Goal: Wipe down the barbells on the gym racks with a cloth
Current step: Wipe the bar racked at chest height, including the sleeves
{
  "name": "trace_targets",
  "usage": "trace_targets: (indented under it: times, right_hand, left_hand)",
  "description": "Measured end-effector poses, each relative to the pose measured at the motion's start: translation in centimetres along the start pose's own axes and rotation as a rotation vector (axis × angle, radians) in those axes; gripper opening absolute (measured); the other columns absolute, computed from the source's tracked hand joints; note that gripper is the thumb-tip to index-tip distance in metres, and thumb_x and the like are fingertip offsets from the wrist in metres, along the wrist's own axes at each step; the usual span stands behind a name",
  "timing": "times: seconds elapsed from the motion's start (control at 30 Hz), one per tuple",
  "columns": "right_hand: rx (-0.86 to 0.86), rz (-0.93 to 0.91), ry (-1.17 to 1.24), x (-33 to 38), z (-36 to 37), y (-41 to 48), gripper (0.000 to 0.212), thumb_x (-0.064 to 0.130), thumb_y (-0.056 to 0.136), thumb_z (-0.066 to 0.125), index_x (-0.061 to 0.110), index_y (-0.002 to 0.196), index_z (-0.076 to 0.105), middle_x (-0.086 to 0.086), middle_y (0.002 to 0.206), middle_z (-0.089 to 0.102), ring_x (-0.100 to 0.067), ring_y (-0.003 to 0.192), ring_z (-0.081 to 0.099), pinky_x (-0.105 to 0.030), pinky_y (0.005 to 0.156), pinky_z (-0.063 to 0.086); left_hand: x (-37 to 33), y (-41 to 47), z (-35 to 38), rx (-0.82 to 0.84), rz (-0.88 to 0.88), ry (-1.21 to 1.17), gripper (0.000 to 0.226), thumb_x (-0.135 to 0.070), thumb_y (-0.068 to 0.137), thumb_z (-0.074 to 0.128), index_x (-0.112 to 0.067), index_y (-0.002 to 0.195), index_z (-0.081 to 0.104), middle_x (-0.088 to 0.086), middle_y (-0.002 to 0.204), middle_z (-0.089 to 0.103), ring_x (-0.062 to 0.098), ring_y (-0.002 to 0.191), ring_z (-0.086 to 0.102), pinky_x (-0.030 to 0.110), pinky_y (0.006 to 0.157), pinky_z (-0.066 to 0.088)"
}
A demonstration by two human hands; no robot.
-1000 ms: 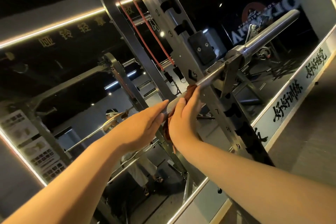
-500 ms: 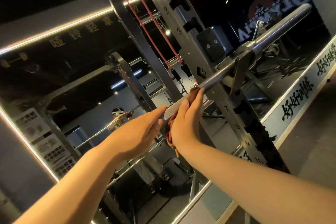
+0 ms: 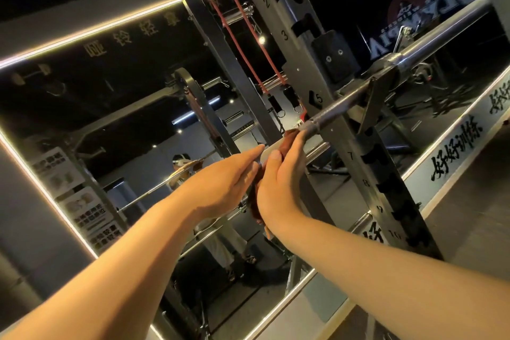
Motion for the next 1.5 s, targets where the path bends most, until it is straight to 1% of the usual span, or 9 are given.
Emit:
trace_targets:
  times: [0.2, 0.37, 0.53, 0.73, 0.93, 1.17, 1.27, 1.4, 1.5]
  right_hand:
    - [-0.172, -0.017, 0.027, 1.0, -2.7, 3.0, 0.055, 0.033, 0.113, 0.028, 0.040, 0.163, 0.007, -0.002, 0.159, 0.024, -0.019, 0.134, 0.049, -0.031, 0.096, 0.050]
    - [-0.165, -0.037, 0.032, 0.5, -0.3, 0.5, 0.058, 0.030, 0.112, 0.030, 0.040, 0.163, 0.002, 0.001, 0.165, 0.018, -0.009, 0.133, 0.044, -0.007, 0.077, 0.041]
    - [-0.072, -0.024, 0.095, -0.3, 0.8, -0.5, 0.056, 0.036, 0.112, 0.031, 0.052, 0.158, 0.003, 0.005, 0.163, 0.022, -0.020, 0.136, 0.049, -0.031, 0.098, 0.052]
    - [-0.245, 0.021, 0.083, 0.5, -2.9, 3.1, 0.055, 0.033, 0.113, 0.026, 0.038, 0.163, 0.005, -0.001, 0.154, 0.032, -0.015, 0.125, 0.053, -0.018, 0.075, 0.046]
    - [-0.124, 0.049, 0.164, -0.5, 1.7, -2.1, 0.048, 0.034, 0.114, 0.029, 0.044, 0.158, 0.013, 0.035, 0.120, 0.035, 0.030, 0.090, 0.051, 0.000, 0.058, 0.044]
    - [-0.048, 0.049, 0.045, -0.4, 1.6, -2.5, 0.052, 0.036, 0.113, 0.026, 0.045, 0.160, 0.008, 0.017, 0.131, 0.041, 0.008, 0.091, 0.064, -0.013, 0.065, 0.053]
    - [-0.163, 0.044, 0.071, 0.3, 0.1, -0.9, 0.053, 0.032, 0.113, 0.025, 0.039, 0.163, 0.007, 0.002, 0.157, 0.031, -0.014, 0.126, 0.055, -0.031, 0.091, 0.055]
    - [-0.159, 0.063, 0.102, -0.5, 2.3, -2.8, 0.051, 0.039, 0.113, 0.028, 0.044, 0.160, 0.010, 0.027, 0.122, 0.042, 0.016, 0.086, 0.061, -0.010, 0.057, 0.050]
    - [-0.054, 0.060, 0.143, -1.2, 5.1, -6.5, 0.053, 0.039, 0.112, 0.032, 0.054, 0.156, 0.006, 0.031, 0.130, 0.035, 0.012, 0.112, 0.055, -0.018, 0.084, 0.055]
  left_hand:
    - [1.2, -2.2, 0.0, 0.037, -0.016, -0.090, 0.052, -0.039, 0.110, 0.027, -0.034, 0.160, 0.014, -0.007, 0.157, 0.040, -0.009, 0.123, 0.034, -0.002, 0.084, 0.023]
    - [0.6, -2.9, -0.7, -0.022, 0.005, -0.005, 0.051, -0.040, 0.110, 0.027, -0.034, 0.160, 0.020, -0.009, 0.155, 0.043, 0.006, 0.134, 0.042, 0.006, 0.095, 0.022]
    - [0.5, -3.0, -0.8, 0.006, -0.007, -0.009, 0.050, -0.039, 0.110, 0.028, -0.035, 0.159, 0.019, -0.011, 0.158, 0.040, 0.011, 0.142, 0.038, 0.020, 0.104, 0.025]
    - [2.0, -4.3, -0.5, 0.041, -0.039, -0.065, 0.050, -0.039, 0.110, 0.029, -0.035, 0.160, 0.018, -0.007, 0.155, 0.042, 0.013, 0.137, 0.043, 0.024, 0.106, 0.029]
    - [2.7, -6.8, -1.2, 0.012, -0.014, 0.041, 0.054, -0.047, 0.106, 0.023, -0.035, 0.159, 0.020, -0.007, 0.153, 0.045, 0.007, 0.126, 0.047, 0.016, 0.096, 0.036]
    - [2.9, -6.3, -1.2, -0.046, -0.008, 0.026, 0.049, -0.040, 0.110, 0.028, -0.039, 0.158, 0.020, -0.011, 0.154, 0.044, 0.012, 0.135, 0.046, 0.027, 0.105, 0.035]
    - [3.0, -6.9, -1.3, -0.077, 0.011, 0.025, 0.048, -0.041, 0.110, 0.027, -0.041, 0.158, 0.020, -0.012, 0.148, 0.049, 0.012, 0.129, 0.051, 0.026, 0.100, 0.039]
    - [3.0, -8.4, -1.6, -0.024, 0.030, 0.039, 0.052, -0.036, 0.110, 0.031, -0.041, 0.159, 0.013, -0.016, 0.160, 0.033, 0.008, 0.143, 0.036, 0.028, 0.112, 0.029]
    - [4.4, -10.1, -1.9, 0.032, 0.014, 0.060, 0.054, -0.037, 0.110, 0.032, -0.041, 0.159, 0.011, -0.016, 0.161, 0.031, 0.009, 0.143, 0.036, 0.031, 0.116, 0.030]
Point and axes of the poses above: each hand's wrist, its own y-axis towards the middle knuckle, its own z-axis out of the palm, x = y × z, the point moved 9 cm from there along y, towards the middle knuckle
